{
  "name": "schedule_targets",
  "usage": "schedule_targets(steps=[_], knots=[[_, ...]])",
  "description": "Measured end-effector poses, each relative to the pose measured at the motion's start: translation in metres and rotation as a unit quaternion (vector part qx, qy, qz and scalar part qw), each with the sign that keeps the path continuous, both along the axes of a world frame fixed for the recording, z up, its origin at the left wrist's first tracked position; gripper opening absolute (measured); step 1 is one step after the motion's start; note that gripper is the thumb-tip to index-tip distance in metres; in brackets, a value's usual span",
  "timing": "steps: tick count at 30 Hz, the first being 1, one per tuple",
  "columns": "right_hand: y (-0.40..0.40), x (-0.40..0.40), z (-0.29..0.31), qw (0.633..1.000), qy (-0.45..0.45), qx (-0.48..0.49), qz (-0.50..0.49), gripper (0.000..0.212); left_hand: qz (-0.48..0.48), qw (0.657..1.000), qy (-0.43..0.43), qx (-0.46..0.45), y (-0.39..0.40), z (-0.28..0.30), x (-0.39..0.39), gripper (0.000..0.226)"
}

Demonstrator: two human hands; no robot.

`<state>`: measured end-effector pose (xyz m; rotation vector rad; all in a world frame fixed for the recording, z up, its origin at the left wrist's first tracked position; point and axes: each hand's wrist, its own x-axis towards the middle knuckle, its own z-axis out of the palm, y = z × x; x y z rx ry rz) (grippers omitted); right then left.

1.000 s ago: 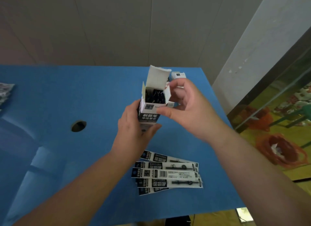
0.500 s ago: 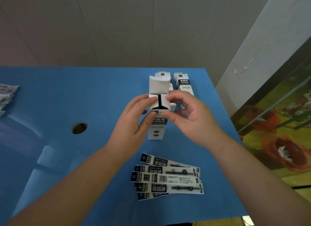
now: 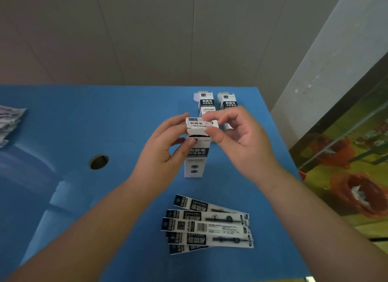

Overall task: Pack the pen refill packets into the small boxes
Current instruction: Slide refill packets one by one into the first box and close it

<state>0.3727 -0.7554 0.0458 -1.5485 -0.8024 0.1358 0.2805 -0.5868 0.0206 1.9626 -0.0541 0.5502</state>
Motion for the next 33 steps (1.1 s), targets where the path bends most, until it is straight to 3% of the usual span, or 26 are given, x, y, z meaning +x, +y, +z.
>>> schedule_targets(steps=[4, 9, 14, 17, 21, 26, 33], knots=[[0.000, 0.002, 0.001, 0.999, -0.041, -0.016, 0.002, 0.012, 0.020, 0.997, -0.042, -0.060, -0.001, 0.005, -0.001, 0.018], [0.002, 0.004, -0.002, 0.994, -0.102, -0.041, -0.008, 0.012, 0.029, 0.996, -0.067, 0.042, 0.003, 0.009, 0.003, 0.016], [0.000, 0.008, -0.008, 0.988, -0.130, -0.078, 0.012, 0.008, 0.035, 0.996, -0.066, 0.056, 0.003, 0.007, 0.005, 0.013], [-0.004, 0.007, -0.015, 0.991, -0.106, -0.078, 0.019, 0.019, 0.025, 0.998, -0.044, 0.027, 0.003, -0.001, 0.005, 0.027], [-0.001, -0.001, -0.042, 0.996, 0.041, -0.079, 0.018, 0.061, 0.008, 0.993, 0.102, -0.066, 0.001, -0.024, 0.001, 0.063], [-0.003, -0.009, -0.091, 0.972, 0.125, -0.197, -0.004, 0.046, 0.017, 0.975, 0.221, -0.024, 0.003, -0.061, 0.000, 0.052], [0.024, -0.001, -0.081, 0.975, 0.125, -0.180, -0.028, 0.035, 0.067, 0.975, 0.203, -0.053, 0.011, -0.056, 0.013, 0.040]])
